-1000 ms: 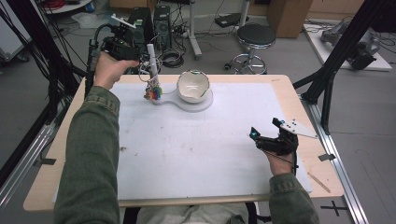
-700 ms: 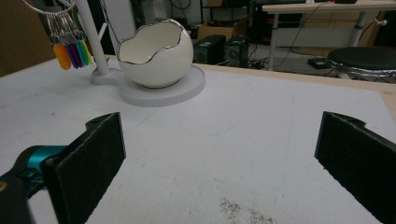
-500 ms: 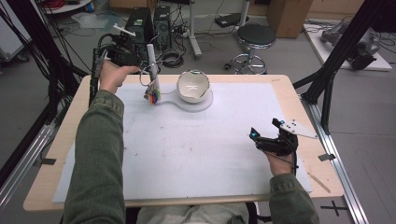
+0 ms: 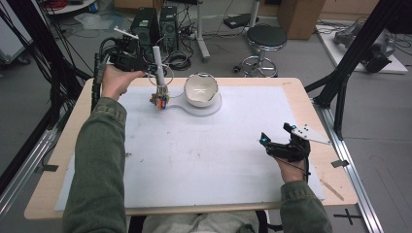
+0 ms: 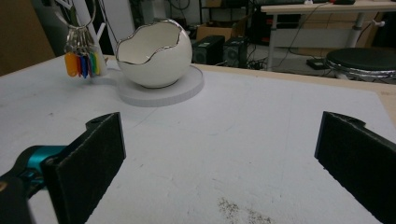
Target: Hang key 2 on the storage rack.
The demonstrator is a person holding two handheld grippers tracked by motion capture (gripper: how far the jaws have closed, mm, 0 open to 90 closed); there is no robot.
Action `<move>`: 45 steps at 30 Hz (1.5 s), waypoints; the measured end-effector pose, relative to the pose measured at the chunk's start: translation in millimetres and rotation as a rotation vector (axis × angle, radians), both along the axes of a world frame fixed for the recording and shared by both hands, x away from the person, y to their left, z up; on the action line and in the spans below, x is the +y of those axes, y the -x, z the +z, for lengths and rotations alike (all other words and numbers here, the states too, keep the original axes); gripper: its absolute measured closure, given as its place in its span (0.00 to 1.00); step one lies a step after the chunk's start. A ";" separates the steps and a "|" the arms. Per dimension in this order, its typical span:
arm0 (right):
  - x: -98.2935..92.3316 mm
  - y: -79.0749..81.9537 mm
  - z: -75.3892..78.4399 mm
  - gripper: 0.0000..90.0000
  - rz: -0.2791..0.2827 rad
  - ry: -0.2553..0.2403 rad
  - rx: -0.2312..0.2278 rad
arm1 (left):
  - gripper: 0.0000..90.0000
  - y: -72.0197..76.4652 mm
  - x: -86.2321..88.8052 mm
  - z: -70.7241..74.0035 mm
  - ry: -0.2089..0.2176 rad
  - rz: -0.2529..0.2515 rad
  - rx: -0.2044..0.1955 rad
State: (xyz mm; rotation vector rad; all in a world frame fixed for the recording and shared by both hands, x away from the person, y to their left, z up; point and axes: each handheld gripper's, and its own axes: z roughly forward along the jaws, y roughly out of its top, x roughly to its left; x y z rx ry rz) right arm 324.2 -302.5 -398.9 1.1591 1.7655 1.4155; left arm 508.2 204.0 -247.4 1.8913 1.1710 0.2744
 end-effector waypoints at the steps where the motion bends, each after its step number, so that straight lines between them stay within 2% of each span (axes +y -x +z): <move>1: -0.1 0.0 0.0 0.01 -0.001 0.001 0.000 | 0.58 0.5 2.0 0.0 0.009 -0.006 0.012; 3: 0.3 0.0 0.1 0.01 0.000 0.003 -0.005 | 0.52 3.4 4.1 -0.4 0.021 -0.003 0.003; 7: 0.9 0.4 0.1 0.01 0.002 0.001 0.000 | 0.31 10.3 5.5 -2.1 -0.016 0.041 -0.034; 9: 1.0 0.2 0.0 0.01 0.000 0.004 -0.001 | 0.18 11.7 5.4 -2.6 -0.041 0.064 -0.023; 11: 1.5 0.1 0.0 0.01 0.001 0.002 0.000 | 0.10 12.4 5.0 -2.3 -0.049 0.077 -0.017; 12: 1.4 -0.1 -0.1 0.01 0.002 0.004 -0.003 | 0.03 13.4 4.9 -1.0 -0.061 0.088 -0.018; 14: 1.6 -0.3 -0.1 0.01 0.001 0.005 -0.003 | 0.02 15.1 4.5 0.9 -0.068 0.109 -0.032; 16: 1.6 -0.3 -0.1 0.01 0.001 0.004 -0.002 | 0.02 16.9 4.3 2.5 -0.062 0.103 -0.034; 21: 1.2 -0.2 0.0 0.01 0.000 0.005 -0.004 | 0.02 21.3 2.0 3.7 -0.096 0.108 -0.051; 24: 1.5 0.3 0.2 0.01 0.000 0.003 -0.003 | 0.02 26.1 0.8 3.1 -0.085 0.115 -0.076; 26: 1.4 0.2 0.3 0.01 0.001 0.003 -0.004 | 0.02 30.7 -0.2 1.0 -0.075 0.117 -0.091; 30: 1.9 0.0 0.2 0.01 0.002 0.004 -0.003 | 0.02 35.6 0.8 -4.4 -0.101 0.133 -0.097; 34: 2.4 0.3 0.3 0.01 0.003 0.004 -0.003 | 0.02 40.2 7.3 -9.1 -0.092 0.163 -0.104; 36: 2.4 0.5 0.5 0.01 0.001 0.003 -0.003 | 0.02 42.2 10.2 -11.7 -0.088 0.165 -0.097; 40: 3.3 0.6 0.6 0.01 0.003 0.006 0.000 | 0.02 48.7 12.1 -16.9 -0.078 0.165 -0.111; 45: 3.4 0.5 0.6 0.01 0.004 0.007 -0.004 | 0.02 54.5 13.8 -23.4 -0.084 0.166 -0.112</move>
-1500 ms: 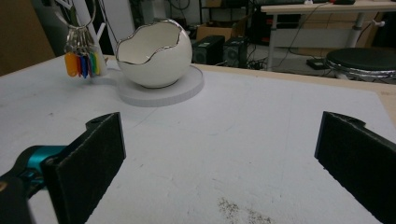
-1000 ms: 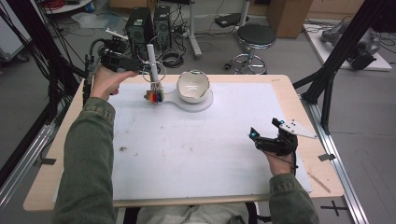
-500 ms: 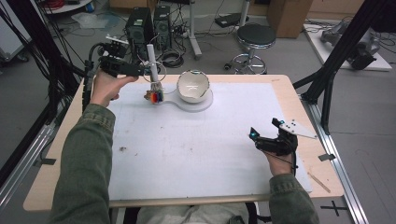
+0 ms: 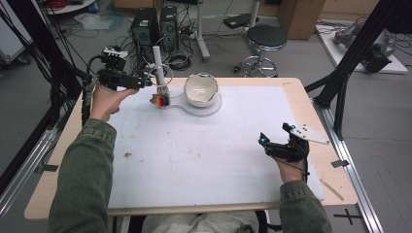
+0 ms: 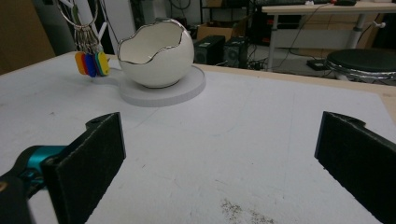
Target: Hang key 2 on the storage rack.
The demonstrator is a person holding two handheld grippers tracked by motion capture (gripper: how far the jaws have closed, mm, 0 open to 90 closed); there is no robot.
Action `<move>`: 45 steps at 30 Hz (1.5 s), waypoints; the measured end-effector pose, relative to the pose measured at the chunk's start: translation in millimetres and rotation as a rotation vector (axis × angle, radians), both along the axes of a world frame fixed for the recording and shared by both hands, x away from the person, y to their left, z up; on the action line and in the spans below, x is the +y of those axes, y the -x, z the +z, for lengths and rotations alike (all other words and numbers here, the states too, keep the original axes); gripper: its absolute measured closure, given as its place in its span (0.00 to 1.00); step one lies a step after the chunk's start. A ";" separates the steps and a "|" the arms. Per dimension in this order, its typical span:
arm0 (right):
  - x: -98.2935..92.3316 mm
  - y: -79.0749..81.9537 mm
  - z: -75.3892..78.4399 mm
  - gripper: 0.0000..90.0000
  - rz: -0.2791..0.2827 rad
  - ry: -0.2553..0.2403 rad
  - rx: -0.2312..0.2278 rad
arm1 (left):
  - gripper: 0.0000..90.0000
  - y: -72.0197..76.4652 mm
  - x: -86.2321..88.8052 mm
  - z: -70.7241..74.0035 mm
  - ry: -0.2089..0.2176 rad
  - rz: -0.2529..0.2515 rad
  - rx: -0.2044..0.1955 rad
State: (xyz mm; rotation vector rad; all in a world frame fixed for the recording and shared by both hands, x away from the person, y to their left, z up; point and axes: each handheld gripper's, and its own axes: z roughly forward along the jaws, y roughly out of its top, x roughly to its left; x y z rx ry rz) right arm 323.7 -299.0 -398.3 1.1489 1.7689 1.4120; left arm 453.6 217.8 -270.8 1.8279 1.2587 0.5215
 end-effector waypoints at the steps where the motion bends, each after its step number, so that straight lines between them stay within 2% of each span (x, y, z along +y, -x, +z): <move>1: 0.1 0.2 0.0 0.01 -0.001 -0.001 0.003 | 0.02 0.9 0.3 -1.0 -0.003 0.004 -0.001; 8: -0.7 -0.2 0.2 0.01 -0.002 -0.004 0.002 | 0.02 10.3 3.9 -9.3 0.021 0.003 -0.025; 21: -1.3 -1.6 -0.2 0.01 -0.010 -0.002 0.002 | 0.02 28.3 5.8 -25.6 -0.001 0.012 -0.042; 30: -1.2 -1.6 -0.3 0.01 -0.009 0.001 0.002 | 0.02 36.9 10.9 -37.0 -0.018 0.012 -0.026; 35: -1.2 -1.8 -0.4 0.01 -0.009 0.007 -0.005 | 0.02 44.6 12.9 -41.3 -0.011 0.006 -0.022; 38: -1.0 -1.6 -0.4 0.01 -0.009 0.006 -0.002 | 0.02 50.4 15.6 -47.4 0.007 0.012 -0.025; 45: 0.1 -1.8 -0.6 0.01 -0.006 0.011 -0.003 | 0.02 62.2 23.8 -63.4 0.014 0.020 -0.020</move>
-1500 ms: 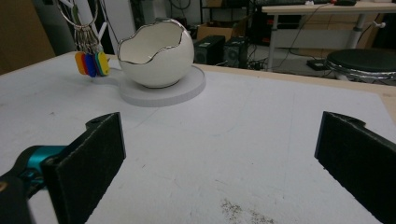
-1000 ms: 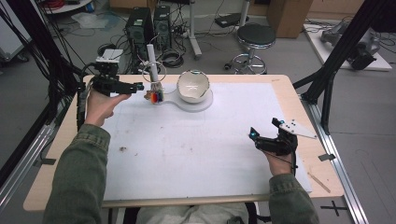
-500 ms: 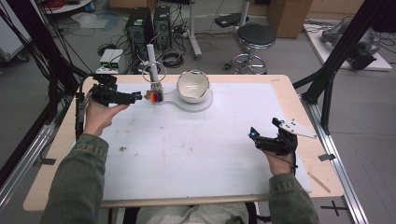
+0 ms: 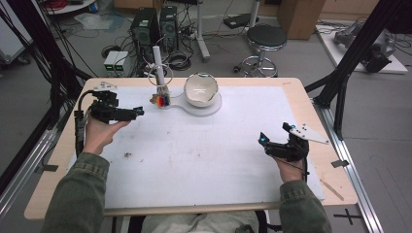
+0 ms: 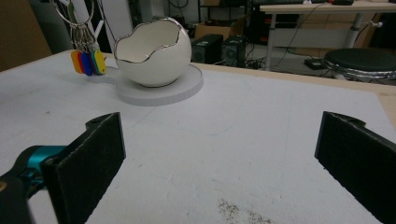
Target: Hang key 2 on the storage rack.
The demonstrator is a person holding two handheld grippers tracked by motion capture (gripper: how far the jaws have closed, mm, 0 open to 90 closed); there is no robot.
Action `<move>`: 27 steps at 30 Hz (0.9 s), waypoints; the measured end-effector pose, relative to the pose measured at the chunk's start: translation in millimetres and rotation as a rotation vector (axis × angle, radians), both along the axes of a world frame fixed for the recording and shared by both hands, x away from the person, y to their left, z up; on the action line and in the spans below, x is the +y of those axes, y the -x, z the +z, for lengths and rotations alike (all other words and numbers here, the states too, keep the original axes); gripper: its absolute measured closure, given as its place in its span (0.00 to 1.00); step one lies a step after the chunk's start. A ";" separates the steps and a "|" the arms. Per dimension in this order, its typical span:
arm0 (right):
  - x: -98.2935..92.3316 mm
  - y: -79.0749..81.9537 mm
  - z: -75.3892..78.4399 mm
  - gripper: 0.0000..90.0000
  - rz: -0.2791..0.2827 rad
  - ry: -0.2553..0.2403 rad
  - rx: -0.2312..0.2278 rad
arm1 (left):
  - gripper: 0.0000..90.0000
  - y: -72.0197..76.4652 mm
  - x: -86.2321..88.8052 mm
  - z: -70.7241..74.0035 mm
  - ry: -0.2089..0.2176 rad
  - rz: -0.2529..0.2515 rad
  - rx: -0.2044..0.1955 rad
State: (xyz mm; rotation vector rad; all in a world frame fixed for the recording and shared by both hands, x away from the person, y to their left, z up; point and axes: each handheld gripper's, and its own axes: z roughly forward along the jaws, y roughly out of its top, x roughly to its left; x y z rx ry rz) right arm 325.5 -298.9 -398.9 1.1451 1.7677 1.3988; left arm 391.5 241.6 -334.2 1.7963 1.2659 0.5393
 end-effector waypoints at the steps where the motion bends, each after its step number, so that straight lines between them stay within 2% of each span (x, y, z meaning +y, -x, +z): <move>1: 0.1 0.1 0.0 0.01 -0.001 0.000 -0.001 | 0.02 1.5 0.9 -1.8 0.002 0.004 -0.001; 11: 0.0 0.7 0.3 0.01 -0.005 -0.006 0.003 | 0.02 22.0 11.7 -17.5 0.004 0.035 -0.015; 15: -0.1 1.0 0.4 0.01 -0.003 -0.007 0.002 | 0.02 30.0 17.6 -24.4 0.013 0.054 -0.042; 19: -0.3 0.9 0.5 0.01 -0.004 -0.006 0.000 | 0.02 36.9 23.3 -29.6 -0.004 0.065 -0.067; 24: 0.1 0.7 0.3 0.01 -0.007 -0.005 0.003 | 0.02 47.5 31.0 -34.8 -0.016 0.105 -0.124; 27: 0.2 0.4 0.1 0.01 -0.004 0.000 0.000 | 0.02 53.1 36.3 -39.5 -0.020 0.122 -0.140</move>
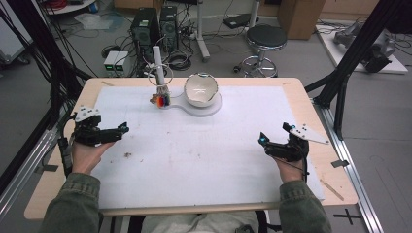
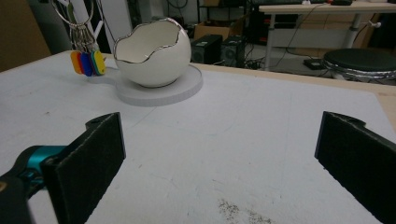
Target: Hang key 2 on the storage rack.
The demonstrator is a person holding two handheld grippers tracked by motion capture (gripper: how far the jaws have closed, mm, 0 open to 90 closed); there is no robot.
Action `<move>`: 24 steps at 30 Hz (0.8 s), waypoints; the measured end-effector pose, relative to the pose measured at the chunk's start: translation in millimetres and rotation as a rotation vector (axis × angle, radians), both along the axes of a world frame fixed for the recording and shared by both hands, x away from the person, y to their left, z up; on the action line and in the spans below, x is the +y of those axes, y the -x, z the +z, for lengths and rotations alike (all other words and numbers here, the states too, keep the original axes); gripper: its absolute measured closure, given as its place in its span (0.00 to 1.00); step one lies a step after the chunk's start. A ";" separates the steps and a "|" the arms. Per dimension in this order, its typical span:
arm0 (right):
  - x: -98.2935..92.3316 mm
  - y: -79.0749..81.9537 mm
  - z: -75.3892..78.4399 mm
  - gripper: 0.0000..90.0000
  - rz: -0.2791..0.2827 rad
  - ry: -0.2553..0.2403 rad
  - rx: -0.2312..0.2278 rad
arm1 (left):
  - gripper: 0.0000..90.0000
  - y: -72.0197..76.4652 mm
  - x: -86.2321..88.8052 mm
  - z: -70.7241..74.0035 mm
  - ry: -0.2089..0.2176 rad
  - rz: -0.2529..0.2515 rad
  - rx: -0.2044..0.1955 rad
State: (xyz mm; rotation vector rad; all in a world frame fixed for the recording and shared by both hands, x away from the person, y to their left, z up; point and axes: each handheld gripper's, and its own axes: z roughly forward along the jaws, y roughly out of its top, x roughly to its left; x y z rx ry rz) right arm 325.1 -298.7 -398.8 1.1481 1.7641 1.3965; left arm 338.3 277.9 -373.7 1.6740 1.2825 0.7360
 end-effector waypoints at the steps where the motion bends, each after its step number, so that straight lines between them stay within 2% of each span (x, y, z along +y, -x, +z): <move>1: 0.0 0.1 0.1 0.01 0.000 -0.002 0.001 | 0.02 1.8 1.2 -1.7 0.004 0.005 -0.010; 3: 0.0 0.4 0.2 0.01 -0.003 -0.007 0.003 | 0.02 6.3 3.4 -5.3 0.009 0.015 -0.039; 6: 0.0 0.5 0.1 0.01 -0.002 -0.005 0.003 | 0.02 10.5 6.6 -11.3 0.032 0.017 -0.049; 13: 1.2 0.7 -0.2 0.01 -0.003 -0.005 0.007 | 0.02 21.1 17.3 -21.1 0.052 0.056 -0.096; 15: 1.2 0.8 -0.2 0.01 -0.005 -0.005 0.007 | 0.02 24.9 20.9 -24.2 0.045 0.072 -0.100; 17: 1.1 0.9 -0.3 0.01 -0.005 0.000 0.005 | 0.02 29.5 24.9 -28.7 0.041 0.093 -0.126; 19: 1.7 1.1 -0.4 0.01 -0.004 -0.001 0.009 | 0.02 32.7 29.0 -30.5 0.035 0.106 -0.128; 24: 3.3 0.8 -0.9 0.01 -0.002 0.001 0.012 | 0.02 37.9 39.0 -34.0 0.052 0.138 -0.152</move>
